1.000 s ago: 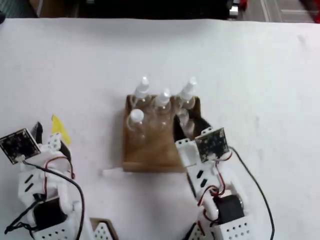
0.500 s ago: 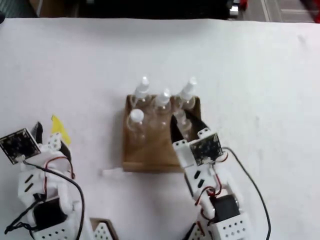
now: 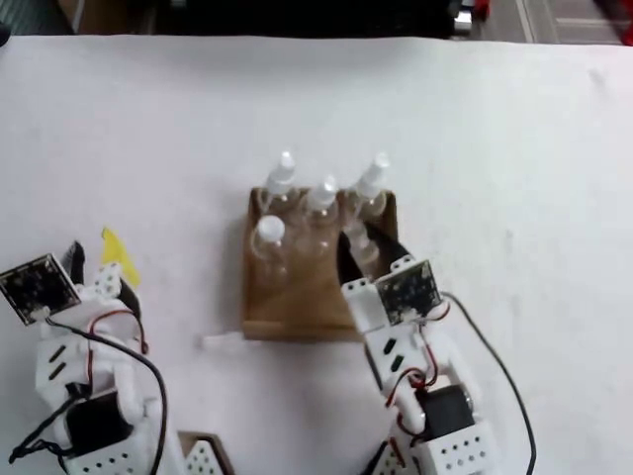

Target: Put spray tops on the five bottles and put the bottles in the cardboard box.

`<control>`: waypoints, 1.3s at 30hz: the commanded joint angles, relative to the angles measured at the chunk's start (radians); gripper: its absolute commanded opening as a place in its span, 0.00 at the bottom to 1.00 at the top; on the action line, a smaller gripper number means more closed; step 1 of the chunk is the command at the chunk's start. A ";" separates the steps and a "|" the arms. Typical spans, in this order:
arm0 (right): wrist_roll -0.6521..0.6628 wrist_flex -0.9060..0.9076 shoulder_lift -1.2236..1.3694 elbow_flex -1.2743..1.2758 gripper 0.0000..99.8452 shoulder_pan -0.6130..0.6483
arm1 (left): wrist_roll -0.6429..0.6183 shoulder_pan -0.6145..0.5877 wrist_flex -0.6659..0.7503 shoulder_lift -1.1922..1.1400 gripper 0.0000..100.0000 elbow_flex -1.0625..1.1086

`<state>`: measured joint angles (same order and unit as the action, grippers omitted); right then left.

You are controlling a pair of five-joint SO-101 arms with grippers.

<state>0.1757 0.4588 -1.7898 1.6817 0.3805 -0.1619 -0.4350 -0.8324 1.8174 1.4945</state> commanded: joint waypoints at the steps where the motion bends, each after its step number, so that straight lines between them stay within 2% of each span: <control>1: -0.041 0.016 -0.005 0.009 0.02 0.004 | 0.009 0.005 0.028 0.012 0.14 -0.011; 25: -0.041 0.031 -0.005 0.009 0.02 0.004 | 0.009 0.005 0.028 0.012 0.14 -0.009; 31: -0.041 0.047 -0.008 0.009 0.12 0.004 | 0.009 0.005 0.028 0.012 0.14 -0.009; 39: -0.028 0.047 -0.010 0.009 0.11 0.004 | 0.009 0.005 0.028 0.012 0.14 -0.009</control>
<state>0.1435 0.5033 -1.7898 1.6817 0.3805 -0.1619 -0.4350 -0.8324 1.8174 1.4945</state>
